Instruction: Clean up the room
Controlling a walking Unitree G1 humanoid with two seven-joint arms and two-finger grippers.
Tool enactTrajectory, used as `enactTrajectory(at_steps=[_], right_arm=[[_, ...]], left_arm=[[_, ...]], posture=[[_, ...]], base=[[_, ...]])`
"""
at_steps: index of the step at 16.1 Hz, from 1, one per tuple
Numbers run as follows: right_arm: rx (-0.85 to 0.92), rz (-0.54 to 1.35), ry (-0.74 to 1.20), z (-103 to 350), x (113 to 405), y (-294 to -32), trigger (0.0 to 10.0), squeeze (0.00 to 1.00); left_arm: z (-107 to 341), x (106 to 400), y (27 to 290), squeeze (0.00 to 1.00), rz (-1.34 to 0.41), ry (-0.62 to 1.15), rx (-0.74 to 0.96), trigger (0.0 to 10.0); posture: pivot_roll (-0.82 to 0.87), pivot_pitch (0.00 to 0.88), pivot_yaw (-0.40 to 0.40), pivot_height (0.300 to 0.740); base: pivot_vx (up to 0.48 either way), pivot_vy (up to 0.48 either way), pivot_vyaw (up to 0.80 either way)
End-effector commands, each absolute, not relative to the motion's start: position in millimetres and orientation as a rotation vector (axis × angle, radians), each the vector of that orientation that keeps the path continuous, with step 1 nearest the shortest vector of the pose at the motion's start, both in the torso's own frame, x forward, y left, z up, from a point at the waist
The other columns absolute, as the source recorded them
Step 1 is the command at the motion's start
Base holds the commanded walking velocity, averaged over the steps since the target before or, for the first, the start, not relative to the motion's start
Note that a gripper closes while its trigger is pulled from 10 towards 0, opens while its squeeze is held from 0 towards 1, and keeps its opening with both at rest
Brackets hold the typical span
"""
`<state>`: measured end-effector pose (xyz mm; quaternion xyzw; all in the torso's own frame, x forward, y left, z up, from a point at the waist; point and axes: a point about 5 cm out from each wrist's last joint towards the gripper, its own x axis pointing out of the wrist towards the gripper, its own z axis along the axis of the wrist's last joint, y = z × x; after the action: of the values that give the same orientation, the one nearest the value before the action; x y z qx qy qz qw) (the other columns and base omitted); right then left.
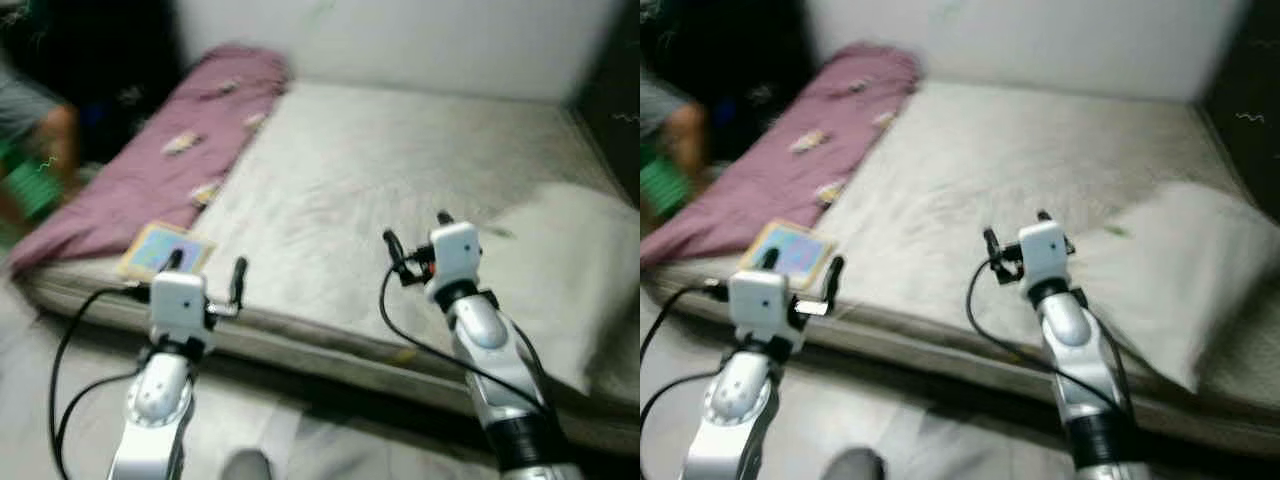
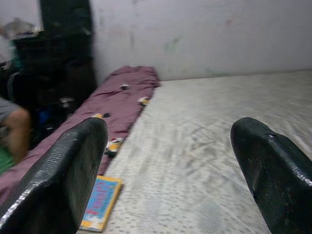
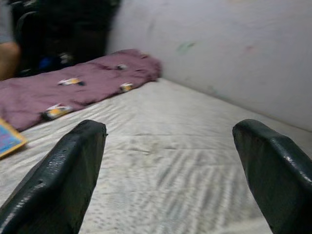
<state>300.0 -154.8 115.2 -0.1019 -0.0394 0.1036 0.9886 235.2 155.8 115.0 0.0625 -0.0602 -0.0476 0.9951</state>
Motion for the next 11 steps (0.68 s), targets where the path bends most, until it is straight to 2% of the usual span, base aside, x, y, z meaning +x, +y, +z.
enactTrajectory(at_steps=[1, 6, 11], right_arm=[[-0.202, 0.218, -0.109, 123.8, 303.8, -150.4, 10.0, 0.00], [-0.203, 0.209, -0.107, 123.3, 304.1, -151.6, 10.0, 0.00], [-0.193, 0.192, -0.107, 127.0, 308.9, -152.6, 10.0, 0.00]], left_arm=[[122.8, 238.6, 159.7, 0.00, -0.095, -0.149, 0.138, 10.0], [122.7, 238.9, 159.4, 0.00, -0.099, -0.150, 0.141, 10.0], [123.9, 245.0, 164.0, 0.00, -0.055, -0.137, 0.154, 10.0]], posture=[[-0.04, 0.031, -0.028, 0.740], [-0.04, 0.034, -0.023, 0.740], [-0.03, 0.050, -0.018, 0.740]], base=[[0.296, 0.000, 0.00], [0.300, 0.000, 0.00], [0.000, 0.000, 0.00]])
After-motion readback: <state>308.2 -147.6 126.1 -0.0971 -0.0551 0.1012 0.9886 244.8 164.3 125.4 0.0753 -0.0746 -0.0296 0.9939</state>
